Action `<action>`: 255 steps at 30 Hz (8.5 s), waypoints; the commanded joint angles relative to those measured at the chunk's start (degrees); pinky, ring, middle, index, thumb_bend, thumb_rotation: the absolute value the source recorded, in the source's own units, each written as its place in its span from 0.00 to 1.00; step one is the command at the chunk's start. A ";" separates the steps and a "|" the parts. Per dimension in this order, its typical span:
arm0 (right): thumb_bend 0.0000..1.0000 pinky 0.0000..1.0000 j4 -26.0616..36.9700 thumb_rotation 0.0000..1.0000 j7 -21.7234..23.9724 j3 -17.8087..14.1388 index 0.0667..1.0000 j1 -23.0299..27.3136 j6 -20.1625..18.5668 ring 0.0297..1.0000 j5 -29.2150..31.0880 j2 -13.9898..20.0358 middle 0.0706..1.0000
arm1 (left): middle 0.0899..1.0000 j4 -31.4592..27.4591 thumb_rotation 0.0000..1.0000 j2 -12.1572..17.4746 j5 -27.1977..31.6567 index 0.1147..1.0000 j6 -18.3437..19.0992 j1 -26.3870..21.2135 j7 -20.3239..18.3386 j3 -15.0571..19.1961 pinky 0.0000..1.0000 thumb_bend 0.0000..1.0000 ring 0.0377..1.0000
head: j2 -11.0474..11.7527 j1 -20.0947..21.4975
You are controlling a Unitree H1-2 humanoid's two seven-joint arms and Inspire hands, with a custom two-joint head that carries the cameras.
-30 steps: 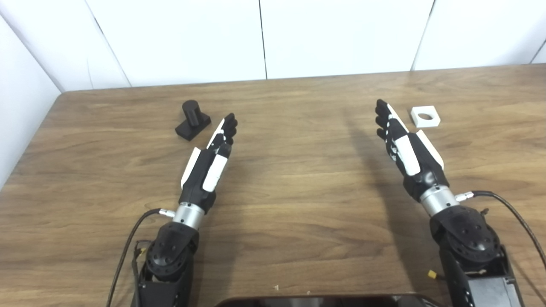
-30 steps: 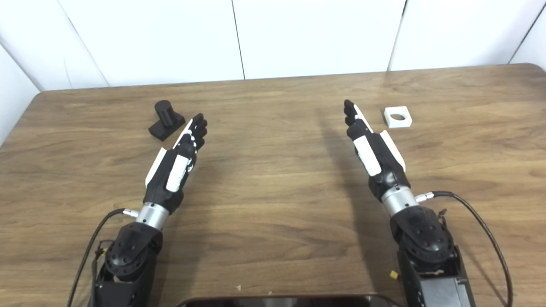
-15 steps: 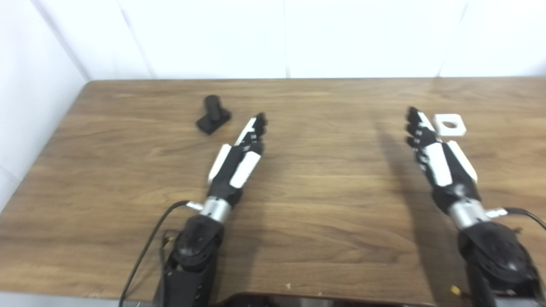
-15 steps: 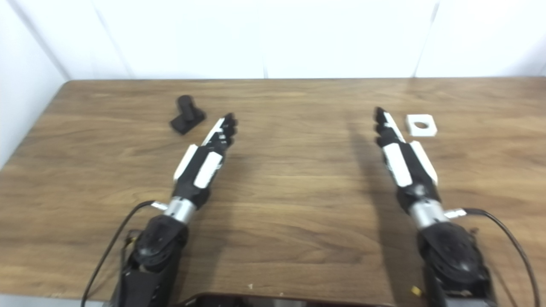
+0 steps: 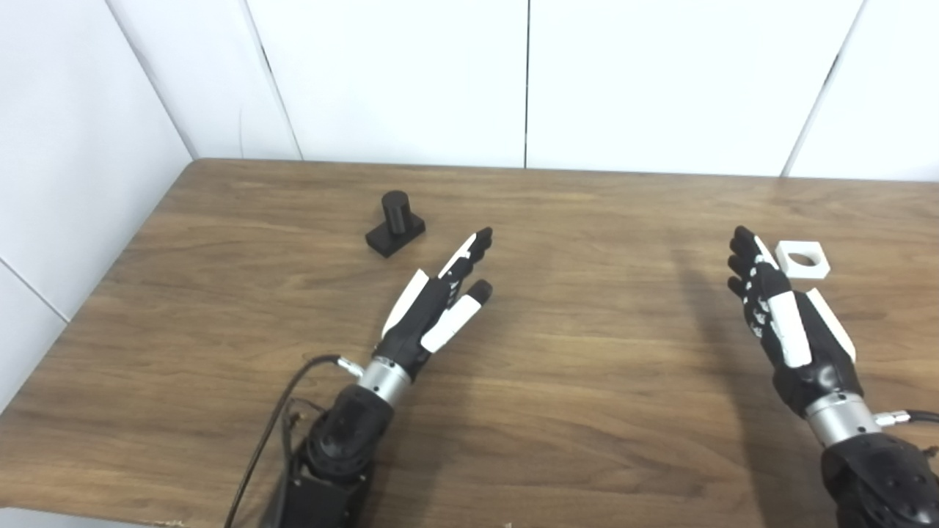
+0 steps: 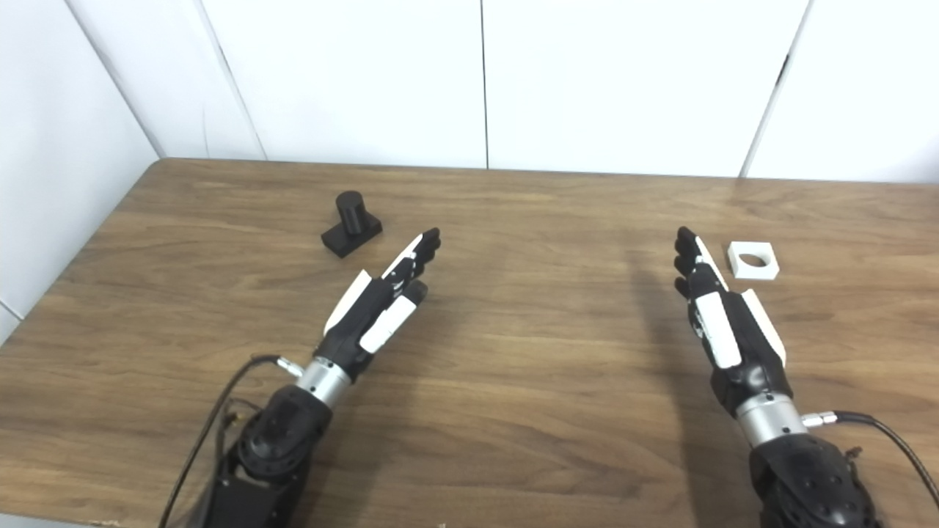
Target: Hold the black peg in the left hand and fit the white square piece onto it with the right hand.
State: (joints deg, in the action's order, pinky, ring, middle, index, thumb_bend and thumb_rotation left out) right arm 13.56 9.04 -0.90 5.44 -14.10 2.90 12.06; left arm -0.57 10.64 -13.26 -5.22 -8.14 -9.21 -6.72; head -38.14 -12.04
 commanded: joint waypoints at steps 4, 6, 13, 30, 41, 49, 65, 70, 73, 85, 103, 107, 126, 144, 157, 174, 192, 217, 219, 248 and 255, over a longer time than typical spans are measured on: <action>0.85 1.00 0.98 1.00 0.27 -0.31 1.00 1.79 2.69 1.00 0.56 0.27 1.00 | 1.00 -5.02 0.94 2.48 -5.91 1.00 1.28 -3.26 1.01 0.07 1.00 0.91 1.00 | 0.04 -0.17; 0.86 1.00 0.83 1.00 0.42 -0.35 1.00 1.81 2.93 1.00 0.75 0.35 1.00 | 1.00 -6.22 0.92 3.26 -8.62 1.00 2.75 -3.57 1.14 0.31 0.98 0.92 1.00 | 0.12 -0.19; 0.86 1.00 0.53 1.00 0.46 -0.47 1.00 2.10 3.23 1.00 0.86 0.49 1.00 | 1.00 -8.18 0.92 6.25 -16.55 1.00 6.45 -5.05 1.18 0.64 0.93 0.94 1.00 | 0.13 -0.28; 0.88 1.00 0.49 1.00 0.27 -0.54 1.00 2.26 2.57 1.00 0.82 0.67 1.00 | 1.00 -7.57 0.88 12.80 -36.16 1.00 12.85 -9.82 3.22 1.19 1.00 0.87 1.00 | 0.25 -0.43; 0.89 1.00 0.28 1.00 0.14 -0.70 1.00 1.97 3.00 1.00 0.34 0.93 1.00 | 1.00 -3.35 0.85 16.48 -41.17 1.00 16.93 -14.56 4.65 2.44 1.00 0.85 1.00 | 0.29 -0.36; 0.88 1.00 1.26 1.00 0.14 -0.70 1.00 1.67 1.87 1.00 0.31 1.00 1.00 | 1.00 0.74 0.87 17.33 -45.58 0.99 23.07 -17.86 3.38 2.19 1.00 0.88 1.00 | 0.23 -0.25; 0.86 1.00 1.61 1.00 0.19 -0.70 1.00 1.64 2.10 1.00 0.43 1.01 1.00 | 1.00 6.01 0.87 16.92 -46.49 0.91 29.12 -19.79 1.96 -1.43 1.00 0.96 1.00 | -0.17 0.19; 0.86 1.00 2.00 1.00 0.11 -0.74 1.00 1.42 1.78 1.00 0.46 0.93 1.00 | 1.00 6.45 0.86 16.58 -45.91 0.91 29.79 -19.02 1.82 -2.22 1.00 0.97 1.00 | -0.34 0.27; 0.85 1.00 1.68 1.00 0.23 -0.57 1.00 1.49 2.05 1.00 -0.02 1.31 1.00 | 1.00 6.60 0.86 16.09 -45.58 0.91 29.89 -18.50 1.92 -2.57 1.00 0.99 1.00 | -0.49 0.42; 0.85 1.00 1.49 1.00 0.13 -0.60 1.00 2.14 1.38 1.00 0.03 1.17 1.00 | 1.00 6.34 0.83 14.16 -44.34 0.92 29.91 -16.28 1.65 -4.04 1.00 1.00 1.00 | -0.65 0.42; 0.85 1.00 2.20 1.00 0.09 -1.22 1.00 2.22 0.98 1.00 0.49 1.29 1.00 | 1.00 8.86 0.80 11.07 -43.78 0.91 30.75 -14.64 3.61 -7.14 1.00 0.98 1.00 | -1.21 1.06; 0.86 1.00 2.70 1.00 0.21 -1.29 1.00 2.10 0.72 1.00 0.39 1.51 1.00 | 1.00 9.80 0.74 10.92 -44.03 0.86 30.43 -14.70 5.01 -7.50 1.00 0.92 1.00 | -1.32 1.27; 0.87 1.00 3.88 1.00 0.26 -1.77 1.00 1.19 -0.55 1.00 0.62 2.00 1.00 | 1.00 19.31 0.54 10.26 -40.38 0.67 26.10 -17.14 19.94 -5.88 1.00 0.75 1.00 | -1.80 1.54; 0.86 1.00 5.54 1.00 0.16 -2.14 1.00 0.51 -1.21 1.00 0.33 2.19 1.00 | 1.00 26.41 0.53 9.82 -37.70 0.63 25.29 -20.29 23.16 -7.16 1.00 0.76 1.00 | -2.40 2.32; 0.84 1.00 5.18 1.00 0.30 -2.21 1.00 0.60 -0.60 1.00 0.50 2.20 1.00 | 1.00 27.32 0.53 7.45 -34.45 0.63 27.08 -21.08 20.94 -8.49 1.00 0.86 1.00 | -2.60 2.50; 0.86 1.00 5.44 1.00 0.02 -2.37 1.00 0.42 -1.10 1.00 0.11 2.12 1.00 | 0.99 28.93 0.49 4.85 -31.01 0.63 27.03 -21.56 21.39 -9.37 1.00 0.85 1.00 | -3.12 2.53; 0.84 1.00 5.36 1.00 0.25 -2.65 1.00 0.59 -1.31 1.00 0.50 2.37 1.00 | 0.92 30.99 0.07 5.24 -28.82 0.43 23.10 -21.69 25.78 -9.34 1.00 0.52 0.99 | -3.39 2.61; 0.84 1.00 5.44 1.00 0.51 -2.18 1.00 0.84 -1.06 1.00 0.46 2.20 1.00 | 0.92 24.26 0.09 10.02 -20.18 0.43 9.91 -18.24 14.82 -11.20 0.94 0.52 0.97 | -3.69 4.26; 0.84 1.00 5.34 1.00 0.45 -2.10 1.00 0.85 -1.03 1.00 0.41 2.13 1.00 | 0.94 23.24 0.09 10.59 -18.56 0.43 7.84 -17.86 12.83 -11.29 0.96 0.52 0.99 | -3.73 4.40; 0.83 1.00 6.37 1.00 -0.17 -1.82 1.00 1.04 -2.57 1.00 0.56 1.15 1.00 | 0.99 19.39 0.39 10.55 -6.92 0.54 -8.51 -16.72 -8.14 -15.19 0.98 0.91 1.00 | -4.83 8.30; 0.84 1.00 6.38 1.00 -0.24 -1.56 1.00 1.14 -2.42 1.00 -0.16 1.28 1.00 | 1.00 18.88 0.41 9.87 -7.34 0.55 -9.72 -16.38 -9.11 -16.75 1.00 0.91 1.00 | -5.14 9.17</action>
State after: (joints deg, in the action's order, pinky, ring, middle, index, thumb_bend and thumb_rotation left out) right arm 17.65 9.08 -2.38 4.60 -17.36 2.84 13.08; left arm 18.99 21.26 -20.42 -14.12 -24.67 -15.64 -22.04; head -43.24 -2.81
